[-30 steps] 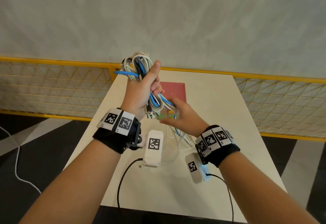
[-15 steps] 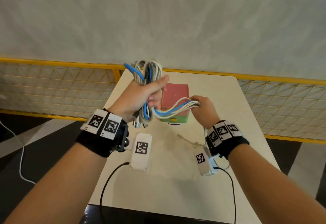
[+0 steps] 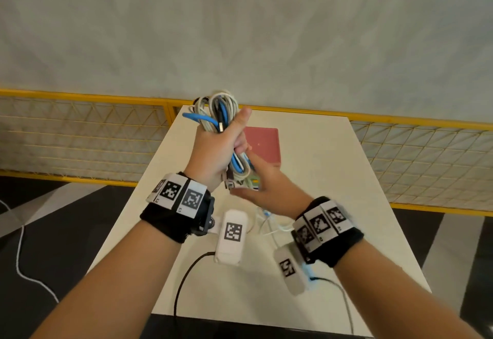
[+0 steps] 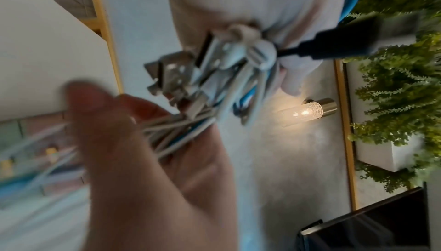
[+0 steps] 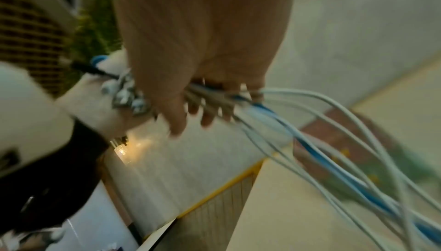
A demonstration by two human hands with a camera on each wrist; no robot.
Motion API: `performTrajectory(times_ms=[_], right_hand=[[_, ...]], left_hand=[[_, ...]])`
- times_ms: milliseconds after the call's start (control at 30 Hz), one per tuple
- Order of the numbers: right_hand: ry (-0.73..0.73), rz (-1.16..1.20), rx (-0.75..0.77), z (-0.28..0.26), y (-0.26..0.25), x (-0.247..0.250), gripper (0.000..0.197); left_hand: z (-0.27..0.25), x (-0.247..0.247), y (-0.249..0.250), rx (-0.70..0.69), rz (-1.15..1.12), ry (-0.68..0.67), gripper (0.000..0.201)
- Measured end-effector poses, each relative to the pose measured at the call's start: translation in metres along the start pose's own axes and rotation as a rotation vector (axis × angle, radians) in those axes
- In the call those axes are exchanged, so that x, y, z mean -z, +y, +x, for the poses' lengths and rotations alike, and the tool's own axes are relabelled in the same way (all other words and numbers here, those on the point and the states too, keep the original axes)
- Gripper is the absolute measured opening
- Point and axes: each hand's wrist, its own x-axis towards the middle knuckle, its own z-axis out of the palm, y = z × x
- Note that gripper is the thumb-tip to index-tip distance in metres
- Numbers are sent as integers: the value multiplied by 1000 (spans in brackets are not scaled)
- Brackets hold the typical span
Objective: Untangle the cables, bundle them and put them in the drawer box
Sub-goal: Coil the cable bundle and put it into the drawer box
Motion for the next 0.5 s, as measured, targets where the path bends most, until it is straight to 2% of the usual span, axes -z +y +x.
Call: performTrajectory(times_ms=[67, 100, 167, 267, 333, 367, 433, 500], right_hand=[[166, 114, 21, 2, 1, -14, 40], [193, 122, -11, 4, 3, -17, 35], [155, 74, -114, 4, 10, -19, 26], [17, 140, -278, -4, 22, -21, 5], [-30, 136, -340, -10, 26, -21, 13], [-36, 42, -326, -10, 27, -18, 16], [-82, -212, -214, -10, 24, -10, 32], [-167, -462, -130, -10, 18, -2, 46]], left_hand=[[1, -5, 1, -32, -89, 87, 37], [2, -5, 1, -53, -118, 124, 35], [5, -3, 2, -108, -175, 193, 35], [13, 7, 13, -202, -184, 313, 28], [19, 20, 18, -303, -6, 392, 33], [21, 26, 20, -370, 116, 405, 35], [26, 34, 20, -474, 391, 370, 34], [30, 36, 19, -468, 570, 266, 21]])
